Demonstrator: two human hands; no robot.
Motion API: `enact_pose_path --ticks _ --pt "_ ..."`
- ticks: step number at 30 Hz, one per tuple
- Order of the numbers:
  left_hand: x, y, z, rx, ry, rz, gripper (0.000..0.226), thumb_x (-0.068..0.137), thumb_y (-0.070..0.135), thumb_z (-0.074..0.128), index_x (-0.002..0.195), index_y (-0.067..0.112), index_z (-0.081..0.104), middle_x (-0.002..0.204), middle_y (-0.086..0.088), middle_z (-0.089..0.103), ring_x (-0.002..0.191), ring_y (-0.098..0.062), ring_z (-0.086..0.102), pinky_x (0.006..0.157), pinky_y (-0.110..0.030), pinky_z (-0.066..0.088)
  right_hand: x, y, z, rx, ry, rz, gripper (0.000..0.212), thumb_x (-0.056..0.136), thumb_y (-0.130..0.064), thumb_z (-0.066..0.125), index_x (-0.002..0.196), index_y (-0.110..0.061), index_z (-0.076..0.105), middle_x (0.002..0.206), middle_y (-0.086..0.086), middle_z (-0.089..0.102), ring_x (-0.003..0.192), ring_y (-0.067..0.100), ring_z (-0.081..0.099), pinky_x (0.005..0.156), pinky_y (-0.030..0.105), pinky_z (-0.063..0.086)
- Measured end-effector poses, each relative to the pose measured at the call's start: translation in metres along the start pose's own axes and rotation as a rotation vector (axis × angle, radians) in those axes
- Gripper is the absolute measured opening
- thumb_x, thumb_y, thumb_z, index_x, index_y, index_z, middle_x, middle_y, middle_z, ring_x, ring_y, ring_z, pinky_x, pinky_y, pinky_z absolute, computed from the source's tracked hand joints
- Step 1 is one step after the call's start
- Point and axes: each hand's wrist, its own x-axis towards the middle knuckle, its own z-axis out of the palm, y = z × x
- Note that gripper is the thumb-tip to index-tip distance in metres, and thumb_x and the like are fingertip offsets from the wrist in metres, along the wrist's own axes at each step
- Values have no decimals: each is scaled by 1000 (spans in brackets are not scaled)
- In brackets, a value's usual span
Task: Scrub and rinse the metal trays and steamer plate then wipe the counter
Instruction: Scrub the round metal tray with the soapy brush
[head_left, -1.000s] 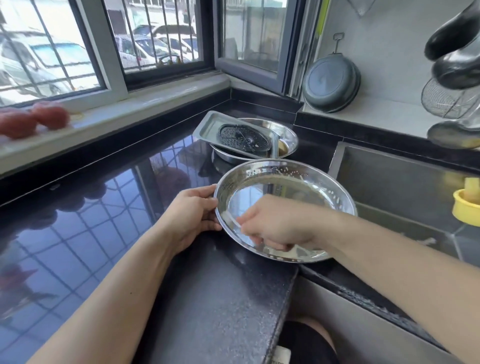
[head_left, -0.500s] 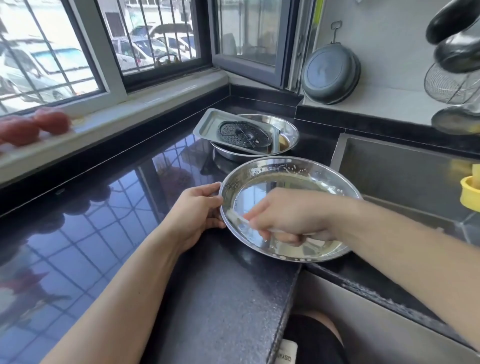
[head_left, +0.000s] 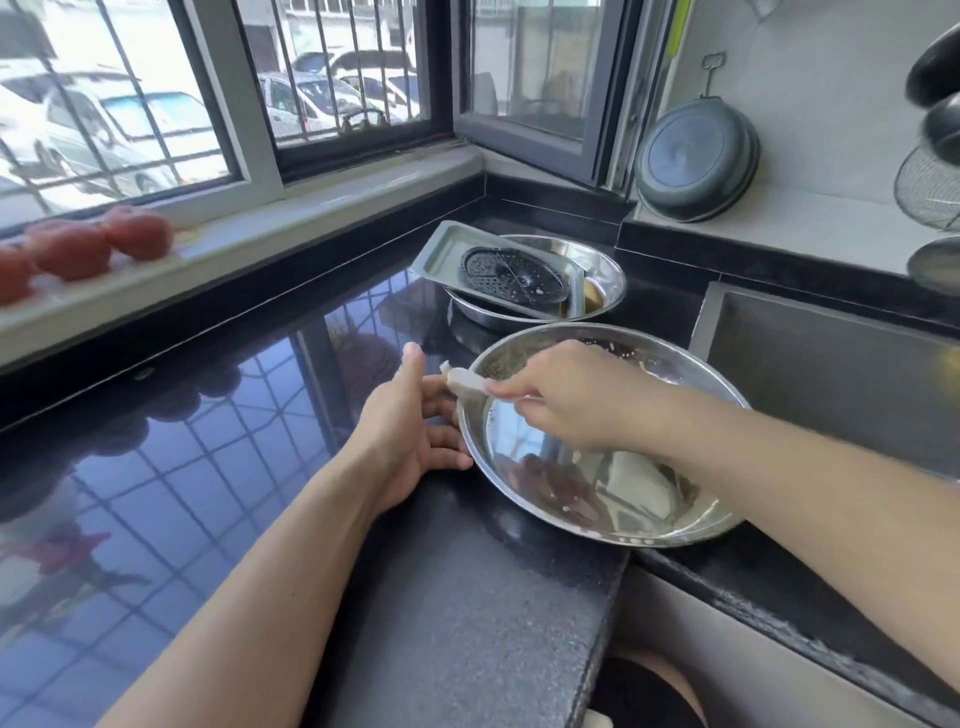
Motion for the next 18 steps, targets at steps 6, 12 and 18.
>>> enact_pose_path --ticks 6,12,18 --pt "-4 3 1 -9 -28 15 21 109 27 50 115 9 59 67 -9 58 50 -20 54 44 -29 49 37 43 -5 -153 87 310 52 97 -15 45 137 -44 57 133 9 63 111 40 61 90 44 54" --pt "-2 -2 -4 89 -136 62 27 101 -3 55 107 9 78 87 -12 70 64 -17 57 53 -23 52 19 26 5 96 3 118 41 102 -27 49 139 -44 57 100 -11 72 95 20 63 81 30 46" --pt "2 -3 -3 22 -85 30 34 96 -12 49 120 1 68 84 -15 69 62 -20 58 54 -26 53 25 32 10 -10 92 193 45 98 -27 46 135 -51 56 115 -1 70 101 25 65 86 38 53"
